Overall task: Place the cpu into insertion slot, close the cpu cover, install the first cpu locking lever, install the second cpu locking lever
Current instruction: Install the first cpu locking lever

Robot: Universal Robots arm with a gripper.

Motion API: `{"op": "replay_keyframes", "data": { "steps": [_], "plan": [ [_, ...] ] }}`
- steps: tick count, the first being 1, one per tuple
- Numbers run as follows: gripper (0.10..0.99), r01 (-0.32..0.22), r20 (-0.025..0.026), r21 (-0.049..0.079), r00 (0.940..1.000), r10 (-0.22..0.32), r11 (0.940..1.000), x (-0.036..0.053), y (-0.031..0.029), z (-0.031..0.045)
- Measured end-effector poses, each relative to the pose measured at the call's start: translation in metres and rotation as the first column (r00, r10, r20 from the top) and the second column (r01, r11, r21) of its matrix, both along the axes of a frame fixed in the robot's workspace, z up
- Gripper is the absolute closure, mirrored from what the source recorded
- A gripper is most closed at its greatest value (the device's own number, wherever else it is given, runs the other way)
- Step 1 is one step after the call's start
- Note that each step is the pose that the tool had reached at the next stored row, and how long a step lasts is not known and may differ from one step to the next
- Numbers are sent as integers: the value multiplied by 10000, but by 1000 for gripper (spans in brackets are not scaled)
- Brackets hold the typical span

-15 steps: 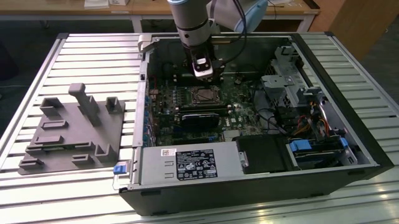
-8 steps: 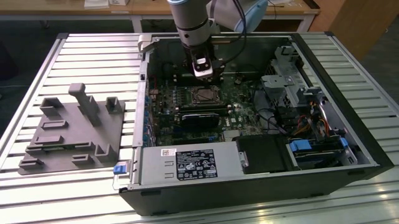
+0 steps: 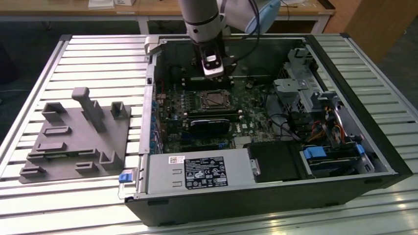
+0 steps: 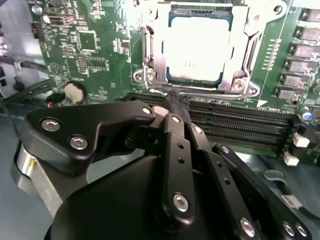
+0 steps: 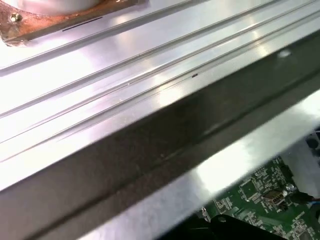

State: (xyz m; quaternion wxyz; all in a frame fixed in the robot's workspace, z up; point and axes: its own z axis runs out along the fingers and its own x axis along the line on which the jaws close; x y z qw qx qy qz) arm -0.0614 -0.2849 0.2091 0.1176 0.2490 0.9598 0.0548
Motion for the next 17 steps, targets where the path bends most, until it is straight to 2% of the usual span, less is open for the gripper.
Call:
{"op": "replay_keyframes", "data": {
  "steps": [2,8,9,10,11,14,17],
  "plan": [
    [980,0,0,0,10000,0,10000,0,0,29],
    [980,0,-4,6,10000,0,10000,0,0,33],
    [980,-2,-38,6,10000,2,10000,2,0,32],
    [980,-1,-139,-4,9999,1,10000,4,0,31],
    [980,0,-287,-21,9996,-1,10000,9,0,29],
    [980,-2,-813,-78,9967,-4,10000,34,0,26],
    [980,-9,-1284,-165,9917,-13,9999,60,-7,25]
  ]
}}
